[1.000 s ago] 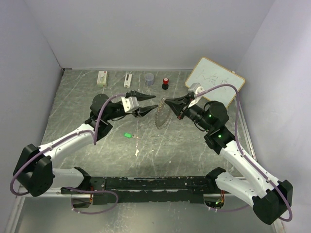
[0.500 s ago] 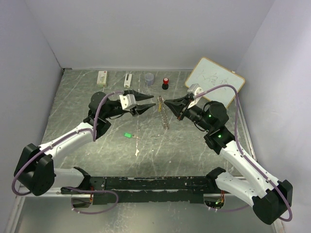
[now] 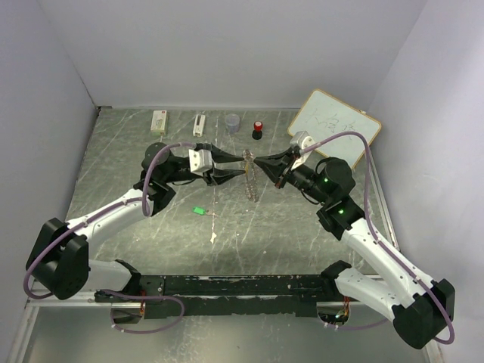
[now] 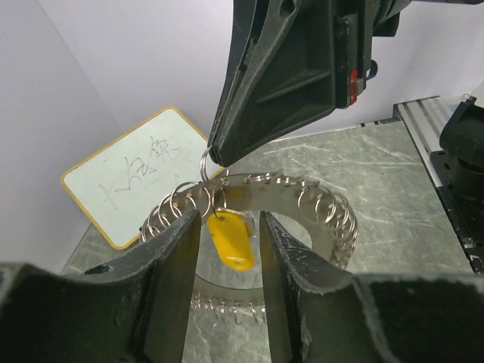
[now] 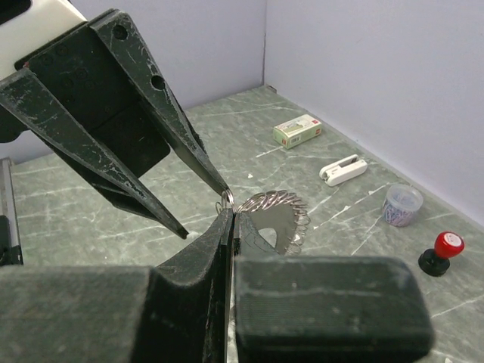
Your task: Put the keys on the keyring
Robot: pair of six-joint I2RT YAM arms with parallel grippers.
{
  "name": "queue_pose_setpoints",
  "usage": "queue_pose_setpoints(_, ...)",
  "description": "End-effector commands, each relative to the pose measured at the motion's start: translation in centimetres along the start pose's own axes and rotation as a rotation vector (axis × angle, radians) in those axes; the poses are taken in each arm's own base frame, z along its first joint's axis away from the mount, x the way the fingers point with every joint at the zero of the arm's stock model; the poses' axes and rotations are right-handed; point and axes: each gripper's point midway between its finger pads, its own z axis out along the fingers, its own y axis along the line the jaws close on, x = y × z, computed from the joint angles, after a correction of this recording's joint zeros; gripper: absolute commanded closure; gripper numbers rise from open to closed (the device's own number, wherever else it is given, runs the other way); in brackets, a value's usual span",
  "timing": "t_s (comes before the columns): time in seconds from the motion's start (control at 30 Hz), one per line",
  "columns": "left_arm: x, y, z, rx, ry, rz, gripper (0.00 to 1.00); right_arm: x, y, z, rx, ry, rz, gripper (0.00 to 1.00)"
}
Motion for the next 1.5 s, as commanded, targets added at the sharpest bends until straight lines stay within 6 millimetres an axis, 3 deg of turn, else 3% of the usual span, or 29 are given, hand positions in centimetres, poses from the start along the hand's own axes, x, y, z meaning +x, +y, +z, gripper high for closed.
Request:
queue_pose_setpoints(0.0, -2.2, 0.0, 0.3, 0.043, -0.059, 0.043, 0.52, -1.7, 0.1, 0.2, -0.014, -0.063, -0.027, 1.00)
queue_pose_setpoints(0.9, -1.9, 0.4, 1.6, 0.064, -0.081, 0.014, 0.53, -1.1, 0.7, 0.6, -0.057, -0.059, -0.009, 1.00)
queue_pose_setpoints(1.0, -1.6, 0.4, 1.7, 0.068, -0.068, 0.009, 0.64, -1.2, 0.7, 0.6, -0.057, -0.062, -0.009, 1.00)
queue_pose_setpoints(1.17, -1.5, 0.4, 1.9, 0.078, -0.060, 0.003, 0.92, -1.2, 0.7, 0.6, -0.060, -0.062, -0.008, 1.00)
queue_pose_setpoints(1.47, -1.7, 0.5, 1.7, 0.061, -0.054, 0.007, 0.93, -1.5, 0.6, 0.5, -0.047, -0.071, -0.016, 1.00)
